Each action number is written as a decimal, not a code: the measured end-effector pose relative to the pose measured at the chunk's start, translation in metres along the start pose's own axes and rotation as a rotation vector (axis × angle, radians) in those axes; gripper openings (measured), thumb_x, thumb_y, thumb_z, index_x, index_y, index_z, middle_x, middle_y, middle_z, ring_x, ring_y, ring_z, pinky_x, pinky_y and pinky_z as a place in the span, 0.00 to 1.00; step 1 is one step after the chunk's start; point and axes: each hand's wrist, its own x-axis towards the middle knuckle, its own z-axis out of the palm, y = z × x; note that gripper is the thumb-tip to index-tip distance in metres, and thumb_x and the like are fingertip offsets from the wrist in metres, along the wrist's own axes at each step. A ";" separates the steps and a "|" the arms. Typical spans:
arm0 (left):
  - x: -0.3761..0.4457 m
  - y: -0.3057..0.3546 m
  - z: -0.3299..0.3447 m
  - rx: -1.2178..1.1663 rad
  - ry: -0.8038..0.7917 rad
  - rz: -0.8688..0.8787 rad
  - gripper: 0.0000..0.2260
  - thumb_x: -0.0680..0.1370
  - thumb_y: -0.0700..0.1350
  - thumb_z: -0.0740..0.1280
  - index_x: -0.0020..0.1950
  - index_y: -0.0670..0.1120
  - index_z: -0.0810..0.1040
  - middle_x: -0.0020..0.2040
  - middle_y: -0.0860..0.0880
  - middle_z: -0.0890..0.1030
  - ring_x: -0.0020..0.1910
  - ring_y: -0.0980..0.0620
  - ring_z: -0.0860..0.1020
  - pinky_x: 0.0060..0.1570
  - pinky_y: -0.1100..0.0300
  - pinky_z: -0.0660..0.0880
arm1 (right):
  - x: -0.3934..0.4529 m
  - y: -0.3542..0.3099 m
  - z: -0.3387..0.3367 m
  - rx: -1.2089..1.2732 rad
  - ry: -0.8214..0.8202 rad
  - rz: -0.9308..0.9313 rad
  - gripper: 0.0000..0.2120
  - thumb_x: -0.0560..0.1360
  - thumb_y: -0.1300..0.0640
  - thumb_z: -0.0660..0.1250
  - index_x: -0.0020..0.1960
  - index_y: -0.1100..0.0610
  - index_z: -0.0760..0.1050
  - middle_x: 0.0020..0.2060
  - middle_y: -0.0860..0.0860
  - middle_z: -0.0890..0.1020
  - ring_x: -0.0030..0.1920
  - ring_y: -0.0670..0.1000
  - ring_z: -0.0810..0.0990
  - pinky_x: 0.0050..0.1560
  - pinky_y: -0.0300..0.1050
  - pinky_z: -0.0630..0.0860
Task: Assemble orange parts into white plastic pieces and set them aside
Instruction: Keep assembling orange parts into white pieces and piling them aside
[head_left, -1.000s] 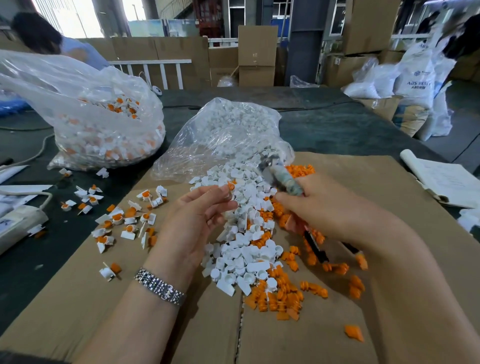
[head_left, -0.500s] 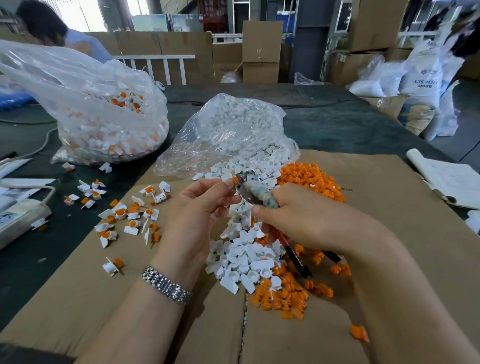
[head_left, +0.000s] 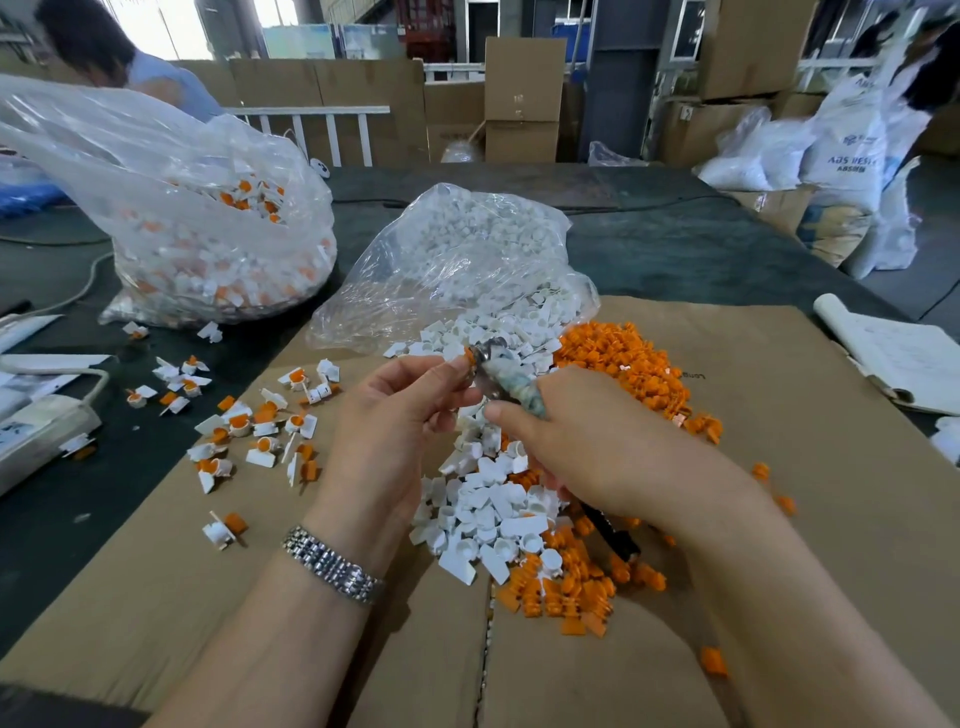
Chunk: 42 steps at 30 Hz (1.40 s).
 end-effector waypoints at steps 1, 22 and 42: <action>0.000 0.000 0.000 -0.001 0.004 0.000 0.03 0.75 0.38 0.74 0.46 0.42 0.82 0.38 0.46 0.85 0.39 0.51 0.84 0.35 0.64 0.75 | 0.001 0.000 0.004 -0.018 0.037 0.008 0.21 0.81 0.40 0.59 0.39 0.55 0.69 0.32 0.53 0.76 0.30 0.50 0.73 0.33 0.51 0.73; 0.003 0.004 -0.013 0.481 0.170 0.194 0.04 0.78 0.47 0.74 0.44 0.49 0.85 0.38 0.50 0.86 0.33 0.60 0.81 0.31 0.68 0.76 | 0.016 0.055 -0.023 -0.127 0.243 0.188 0.21 0.78 0.34 0.60 0.45 0.52 0.71 0.39 0.52 0.77 0.39 0.51 0.76 0.38 0.48 0.71; 0.014 -0.007 -0.029 1.321 -0.250 0.270 0.14 0.77 0.48 0.73 0.56 0.65 0.75 0.51 0.64 0.77 0.47 0.65 0.77 0.42 0.69 0.73 | 0.027 0.066 -0.003 -0.331 0.276 0.046 0.07 0.79 0.51 0.66 0.55 0.41 0.77 0.56 0.45 0.73 0.63 0.51 0.65 0.60 0.55 0.67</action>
